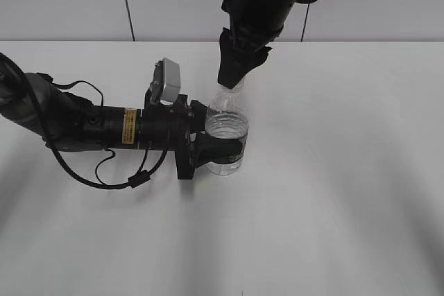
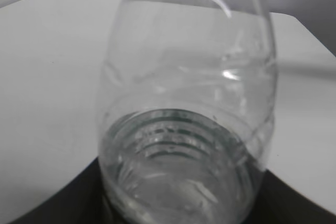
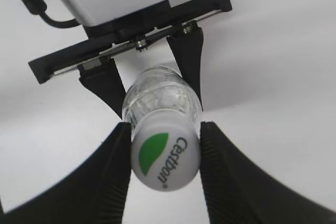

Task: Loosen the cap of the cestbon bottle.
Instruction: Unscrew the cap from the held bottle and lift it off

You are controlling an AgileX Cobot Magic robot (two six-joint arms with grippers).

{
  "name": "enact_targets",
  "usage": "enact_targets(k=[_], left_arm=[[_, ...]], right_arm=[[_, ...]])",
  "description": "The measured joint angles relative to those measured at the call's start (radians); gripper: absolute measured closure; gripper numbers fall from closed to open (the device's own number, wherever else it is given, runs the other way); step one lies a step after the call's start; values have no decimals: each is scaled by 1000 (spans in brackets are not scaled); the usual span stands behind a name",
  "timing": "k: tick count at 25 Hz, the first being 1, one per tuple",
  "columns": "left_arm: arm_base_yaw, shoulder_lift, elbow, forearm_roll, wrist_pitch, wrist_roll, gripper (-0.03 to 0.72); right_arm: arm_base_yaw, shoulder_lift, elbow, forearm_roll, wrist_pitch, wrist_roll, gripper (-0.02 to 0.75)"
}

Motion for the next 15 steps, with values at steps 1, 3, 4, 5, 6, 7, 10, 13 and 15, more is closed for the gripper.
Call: enact_targets(k=[1, 3, 4, 5, 6, 7, 10, 13, 15], left_arm=[[0, 0, 0, 1, 0, 0, 307], [0, 0, 0, 3, 0, 0, 307], [0, 0, 0, 6, 0, 0, 307], [0, 0, 0, 9, 0, 0, 307], [0, 0, 0, 11, 0, 0, 307], [0, 0, 0, 14, 0, 0, 307], [2, 0, -1, 21, 0, 0, 307], [2, 0, -1, 23, -1, 0, 307], [2, 0, -1, 26, -1, 0, 307]], right_arm=[[0, 0, 0, 1, 1, -51, 429], [0, 0, -1, 0, 3, -147, 430], [0, 0, -1, 1, 4, -197, 430], [0, 0, -1, 1, 5, -244, 430], [1, 0, -1, 1, 5, -281, 430], [2, 0, -1, 2, 5, -319, 430], [2, -1, -1, 3, 7, -417, 430], [2, -2, -1, 3, 9, -513, 430], [2, -2, -1, 3, 9, -570, 430]])
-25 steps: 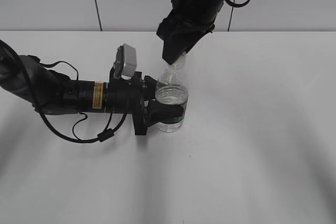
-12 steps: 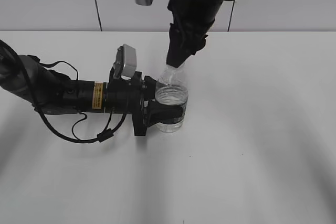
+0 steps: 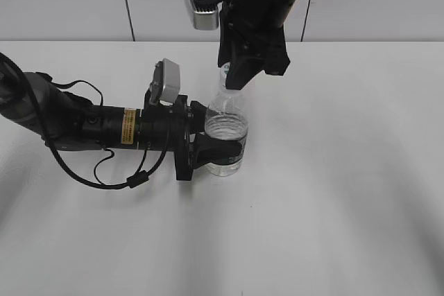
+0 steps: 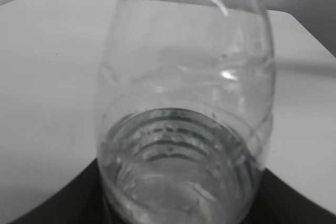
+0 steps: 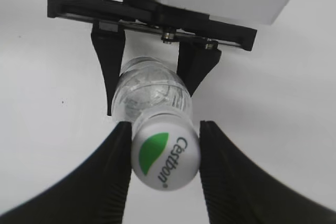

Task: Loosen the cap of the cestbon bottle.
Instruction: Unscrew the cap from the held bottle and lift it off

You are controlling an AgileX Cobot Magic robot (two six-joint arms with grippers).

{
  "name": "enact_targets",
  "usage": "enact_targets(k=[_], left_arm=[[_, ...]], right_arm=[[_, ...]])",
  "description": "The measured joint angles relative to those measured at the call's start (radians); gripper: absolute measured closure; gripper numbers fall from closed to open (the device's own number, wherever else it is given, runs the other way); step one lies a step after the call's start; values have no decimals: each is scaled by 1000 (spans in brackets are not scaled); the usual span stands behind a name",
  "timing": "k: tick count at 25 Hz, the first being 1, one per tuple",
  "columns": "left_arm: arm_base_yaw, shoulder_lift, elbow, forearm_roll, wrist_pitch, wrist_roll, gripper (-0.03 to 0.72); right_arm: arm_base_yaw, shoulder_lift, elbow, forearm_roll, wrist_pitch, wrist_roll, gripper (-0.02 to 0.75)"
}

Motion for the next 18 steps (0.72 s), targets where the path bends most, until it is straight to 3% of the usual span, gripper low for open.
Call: enact_targets(k=[7, 18], left_arm=[[1, 0, 0, 8, -1, -4, 307], [3, 0, 0, 18, -4, -10, 307]], right_arm=[[0, 0, 0, 0, 0, -115, 437], [0, 0, -39, -10, 17, -122, 440]])
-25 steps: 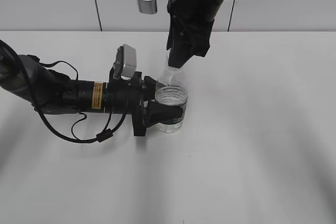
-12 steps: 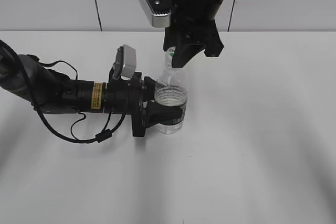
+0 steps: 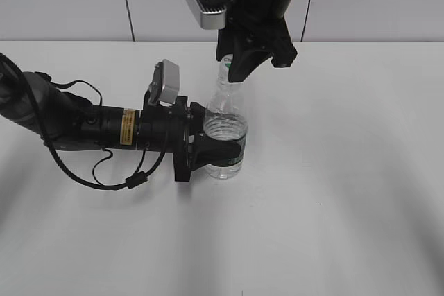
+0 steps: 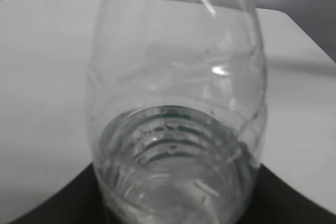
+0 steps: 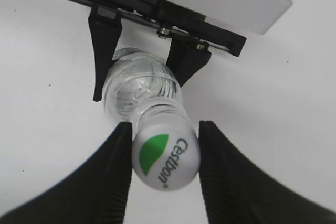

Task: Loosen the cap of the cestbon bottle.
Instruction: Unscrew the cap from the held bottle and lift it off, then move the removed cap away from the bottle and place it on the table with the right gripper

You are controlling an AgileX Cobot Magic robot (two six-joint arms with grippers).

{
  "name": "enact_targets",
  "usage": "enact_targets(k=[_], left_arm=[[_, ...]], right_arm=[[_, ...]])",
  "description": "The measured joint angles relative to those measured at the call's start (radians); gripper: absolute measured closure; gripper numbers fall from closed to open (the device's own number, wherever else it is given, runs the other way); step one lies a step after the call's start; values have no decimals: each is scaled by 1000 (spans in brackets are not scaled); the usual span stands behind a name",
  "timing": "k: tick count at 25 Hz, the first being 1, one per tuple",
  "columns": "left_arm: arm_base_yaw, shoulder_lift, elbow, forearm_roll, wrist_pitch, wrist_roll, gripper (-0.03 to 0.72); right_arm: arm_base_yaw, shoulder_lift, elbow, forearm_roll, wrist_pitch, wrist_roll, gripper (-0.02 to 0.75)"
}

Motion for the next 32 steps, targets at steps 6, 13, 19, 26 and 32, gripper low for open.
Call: enact_targets(k=[6, 13, 19, 26, 32], left_arm=[[-1, 0, 0, 25, -11, 7, 307], [-2, -2, 0, 39, -14, 10, 307], [-3, -8, 0, 50, -10, 10, 307], [-3, -9, 0, 53, -8, 4, 307], [-3, -9, 0, 55, -8, -1, 307]], right_arm=[[0, -17, -5, -20, -15, 72, 441], [0, -62, -5, -80, -15, 290, 441], [0, -108, -5, -178, -15, 610, 441], [-31, -115, -5, -301, -15, 1025, 441], [-180, -115, 67, -218, -18, 1278, 441]])
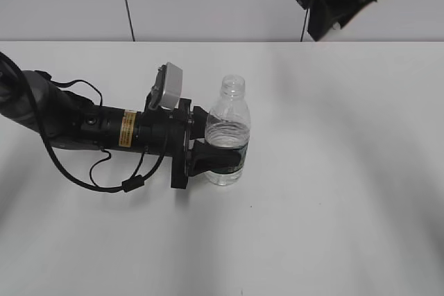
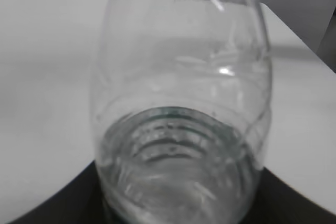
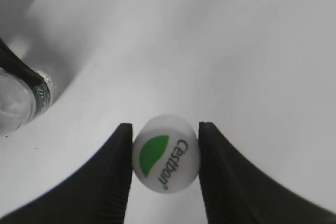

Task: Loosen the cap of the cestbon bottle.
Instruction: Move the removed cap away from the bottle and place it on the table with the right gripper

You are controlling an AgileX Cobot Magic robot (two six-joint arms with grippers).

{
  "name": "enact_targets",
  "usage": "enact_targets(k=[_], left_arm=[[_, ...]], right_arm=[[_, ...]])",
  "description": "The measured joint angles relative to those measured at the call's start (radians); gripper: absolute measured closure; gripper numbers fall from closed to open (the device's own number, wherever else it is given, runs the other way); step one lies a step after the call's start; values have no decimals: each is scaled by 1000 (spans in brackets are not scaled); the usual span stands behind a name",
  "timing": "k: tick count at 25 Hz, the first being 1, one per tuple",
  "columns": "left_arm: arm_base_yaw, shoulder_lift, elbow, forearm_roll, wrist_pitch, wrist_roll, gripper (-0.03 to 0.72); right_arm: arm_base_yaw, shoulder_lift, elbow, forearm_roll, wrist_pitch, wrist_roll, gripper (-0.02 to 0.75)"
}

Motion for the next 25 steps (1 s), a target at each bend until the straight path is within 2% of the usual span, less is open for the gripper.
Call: enact_targets(k=[5, 11, 20, 25], left_arm=[[0, 0, 0, 1, -1, -4, 307], [0, 0, 0, 4, -2, -4, 307], [0, 0, 0, 6, -3, -4, 307], [0, 0, 0, 6, -3, -5, 307]], right_arm=[[-145, 0, 195, 124, -5, 51, 441], [-249, 0, 441, 171, -165, 73, 441], [-283, -1, 664, 160, -481, 74, 442], [-287, 3, 673, 135, -531, 92, 442]])
